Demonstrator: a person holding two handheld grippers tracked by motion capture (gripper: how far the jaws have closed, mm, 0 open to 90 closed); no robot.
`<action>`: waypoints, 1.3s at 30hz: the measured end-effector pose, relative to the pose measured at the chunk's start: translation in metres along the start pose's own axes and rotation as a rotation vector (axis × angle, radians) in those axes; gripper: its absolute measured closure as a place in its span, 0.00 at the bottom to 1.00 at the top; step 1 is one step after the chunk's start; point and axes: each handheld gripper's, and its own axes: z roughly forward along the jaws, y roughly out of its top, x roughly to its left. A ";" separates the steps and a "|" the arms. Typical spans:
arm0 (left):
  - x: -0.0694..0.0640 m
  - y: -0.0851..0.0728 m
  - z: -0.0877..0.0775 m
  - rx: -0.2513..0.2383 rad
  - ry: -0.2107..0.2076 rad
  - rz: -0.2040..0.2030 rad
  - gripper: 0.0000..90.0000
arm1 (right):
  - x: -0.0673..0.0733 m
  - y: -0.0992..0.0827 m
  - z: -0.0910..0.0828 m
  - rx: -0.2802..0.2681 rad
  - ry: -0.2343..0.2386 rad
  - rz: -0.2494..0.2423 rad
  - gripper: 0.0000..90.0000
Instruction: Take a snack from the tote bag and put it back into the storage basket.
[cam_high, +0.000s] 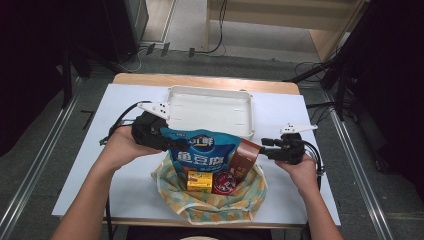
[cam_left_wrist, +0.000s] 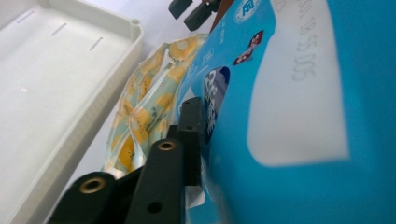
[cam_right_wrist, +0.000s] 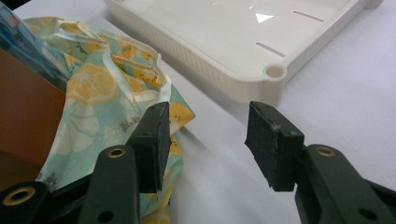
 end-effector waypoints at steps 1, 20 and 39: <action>0.001 -0.001 0.000 -0.005 0.000 0.001 0.85 | 0.000 0.000 0.000 0.000 0.000 -0.002 0.57; 0.004 0.001 -0.003 -0.093 0.022 -0.052 1.00 | 0.001 0.000 0.001 0.006 0.001 -0.008 0.57; -0.009 0.014 -0.018 -0.236 0.043 -0.085 1.00 | 0.001 0.000 0.002 0.008 0.004 -0.011 0.57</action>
